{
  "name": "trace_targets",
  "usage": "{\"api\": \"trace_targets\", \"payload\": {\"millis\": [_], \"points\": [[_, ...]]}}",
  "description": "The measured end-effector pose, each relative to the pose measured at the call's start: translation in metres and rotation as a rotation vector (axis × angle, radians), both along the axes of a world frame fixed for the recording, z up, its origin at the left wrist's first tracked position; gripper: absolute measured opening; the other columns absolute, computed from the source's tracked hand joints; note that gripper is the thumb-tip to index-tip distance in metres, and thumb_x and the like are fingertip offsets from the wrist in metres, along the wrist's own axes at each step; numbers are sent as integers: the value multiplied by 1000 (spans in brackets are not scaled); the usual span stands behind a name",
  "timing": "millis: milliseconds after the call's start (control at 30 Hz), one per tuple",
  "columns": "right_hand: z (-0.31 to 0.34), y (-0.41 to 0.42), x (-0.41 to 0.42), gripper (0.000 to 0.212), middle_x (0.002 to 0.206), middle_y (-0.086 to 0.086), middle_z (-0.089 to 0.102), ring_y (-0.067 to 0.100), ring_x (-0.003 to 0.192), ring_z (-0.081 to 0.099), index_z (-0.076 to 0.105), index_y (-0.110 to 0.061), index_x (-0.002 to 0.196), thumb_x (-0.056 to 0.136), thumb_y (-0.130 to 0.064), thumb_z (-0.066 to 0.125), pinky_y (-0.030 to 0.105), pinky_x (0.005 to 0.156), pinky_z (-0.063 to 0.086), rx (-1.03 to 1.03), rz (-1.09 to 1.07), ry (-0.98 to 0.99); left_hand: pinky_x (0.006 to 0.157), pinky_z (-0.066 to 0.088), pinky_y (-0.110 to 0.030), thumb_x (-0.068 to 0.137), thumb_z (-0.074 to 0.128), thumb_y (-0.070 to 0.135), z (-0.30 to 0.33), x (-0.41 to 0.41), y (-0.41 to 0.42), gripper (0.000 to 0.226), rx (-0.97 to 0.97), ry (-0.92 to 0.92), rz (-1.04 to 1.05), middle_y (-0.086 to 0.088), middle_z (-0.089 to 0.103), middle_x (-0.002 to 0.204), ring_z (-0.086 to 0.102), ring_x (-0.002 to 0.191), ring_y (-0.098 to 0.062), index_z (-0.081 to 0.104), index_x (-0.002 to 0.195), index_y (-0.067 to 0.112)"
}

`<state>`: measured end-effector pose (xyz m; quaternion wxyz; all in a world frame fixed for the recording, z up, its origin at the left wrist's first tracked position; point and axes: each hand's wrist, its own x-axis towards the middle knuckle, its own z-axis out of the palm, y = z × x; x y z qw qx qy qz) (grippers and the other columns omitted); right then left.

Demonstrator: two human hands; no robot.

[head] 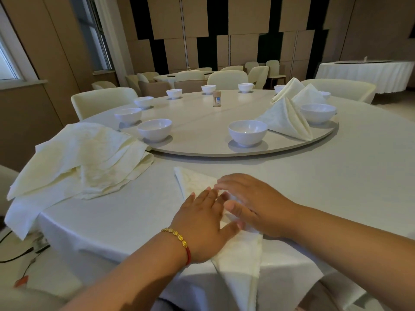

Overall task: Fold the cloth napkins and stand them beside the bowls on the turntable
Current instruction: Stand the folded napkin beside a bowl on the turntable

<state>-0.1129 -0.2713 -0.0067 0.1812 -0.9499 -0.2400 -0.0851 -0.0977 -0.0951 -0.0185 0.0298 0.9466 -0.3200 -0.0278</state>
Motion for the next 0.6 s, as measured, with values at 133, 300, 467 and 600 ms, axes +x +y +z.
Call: {"api": "trace_targets", "payload": {"millis": [133,300,467,600], "points": [[3,0,-1,80,161,-12,4,-1,146,-1,7,-27,154,87,-70,8,20,117,3,-98,-35,289,120,-6,-35,91,13,68,1,-1,-1,74,14,7,7,8,-11,160,-12,146,-10,-8,152,32],[6,3,-3,99,159,-14,-16,0,144,-15,-13,-27,152,65,-75,-9,21,115,-8,-248,-74,363,120,-5,-36,91,14,68,1,-2,0,75,40,20,23,5,-13,160,-14,146,-11,-12,152,30],[7,5,-4,101,158,-13,-20,-4,138,-21,-15,-27,151,63,-74,-12,19,111,-12,-305,-74,348,120,-5,-35,92,16,68,3,-3,0,79,50,35,40,2,-14,160,-15,146,-12,-12,151,24],[6,4,-3,98,158,-13,-21,-6,136,-21,-14,-27,152,66,-74,-10,18,111,-13,-311,-62,341,118,-8,-27,95,14,62,8,2,12,73,20,106,41,4,-15,159,-14,146,-9,-9,152,23]]}}
